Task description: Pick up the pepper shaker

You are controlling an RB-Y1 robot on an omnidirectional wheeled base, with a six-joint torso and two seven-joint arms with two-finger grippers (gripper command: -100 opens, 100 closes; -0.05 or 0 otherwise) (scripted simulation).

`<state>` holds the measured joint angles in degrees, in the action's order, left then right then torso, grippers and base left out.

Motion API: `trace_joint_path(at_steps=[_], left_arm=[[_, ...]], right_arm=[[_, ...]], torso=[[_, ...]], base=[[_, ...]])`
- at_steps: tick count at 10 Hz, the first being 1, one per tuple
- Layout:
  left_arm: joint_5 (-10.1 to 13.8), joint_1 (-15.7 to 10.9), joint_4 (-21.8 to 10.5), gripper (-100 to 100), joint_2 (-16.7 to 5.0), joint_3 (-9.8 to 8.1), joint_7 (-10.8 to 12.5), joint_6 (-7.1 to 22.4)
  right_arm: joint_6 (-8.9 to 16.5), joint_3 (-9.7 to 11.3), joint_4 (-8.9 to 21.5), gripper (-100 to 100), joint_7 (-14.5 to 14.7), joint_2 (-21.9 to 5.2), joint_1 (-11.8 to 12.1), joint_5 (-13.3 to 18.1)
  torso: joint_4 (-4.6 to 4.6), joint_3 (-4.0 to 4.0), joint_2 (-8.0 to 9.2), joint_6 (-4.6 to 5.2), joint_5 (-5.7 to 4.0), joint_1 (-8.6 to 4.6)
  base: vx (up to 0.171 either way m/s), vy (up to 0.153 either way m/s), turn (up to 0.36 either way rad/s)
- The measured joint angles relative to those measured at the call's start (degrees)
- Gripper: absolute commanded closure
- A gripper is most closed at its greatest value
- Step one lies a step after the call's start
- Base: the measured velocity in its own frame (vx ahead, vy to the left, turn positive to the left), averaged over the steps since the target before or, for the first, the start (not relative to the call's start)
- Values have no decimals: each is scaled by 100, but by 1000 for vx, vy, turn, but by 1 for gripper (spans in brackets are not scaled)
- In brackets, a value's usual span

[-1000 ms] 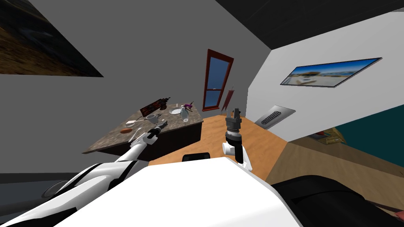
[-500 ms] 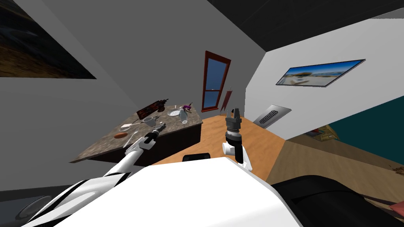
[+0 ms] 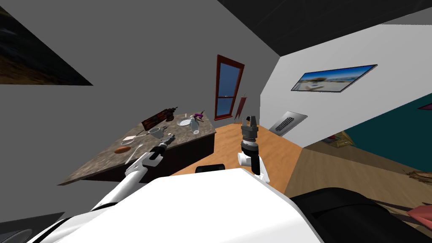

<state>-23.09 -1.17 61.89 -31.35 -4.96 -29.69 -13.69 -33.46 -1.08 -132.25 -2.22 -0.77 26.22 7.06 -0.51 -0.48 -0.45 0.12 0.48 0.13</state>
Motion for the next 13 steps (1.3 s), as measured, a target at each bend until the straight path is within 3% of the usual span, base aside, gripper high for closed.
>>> trace_joint_path(at_steps=[2,5,9,10,13], left_arm=[[-17,364,407,100,14,-80,42,71],[-63,730,761,100,79,-219,57,130],[-98,1418,1548,100,115,-355,149,344],[-129,1602,1696,100,171,-461,153,346],[-135,1982,2137,100,154,-515,196,409]], right_arm=[[0,0,0,0,0,0,0,0],[0,0,0,0,0,0,0,0],[0,0,0,0,0,0,0,0],[0,0,0,0,0,0,0,0],[0,0,0,0,0,0,0,0]], torso=[[-5,2,9,-5,5,2],[-10,-4,1,-4,10,5],[-11,-2,6,-10,9,8],[-11,-6,0,-11,9,9],[-8,2,14,-6,8,5]], base=[[34,7,-64],[40,8,-50],[37,10,-52],[54,12,-43],[17,10,-35]])
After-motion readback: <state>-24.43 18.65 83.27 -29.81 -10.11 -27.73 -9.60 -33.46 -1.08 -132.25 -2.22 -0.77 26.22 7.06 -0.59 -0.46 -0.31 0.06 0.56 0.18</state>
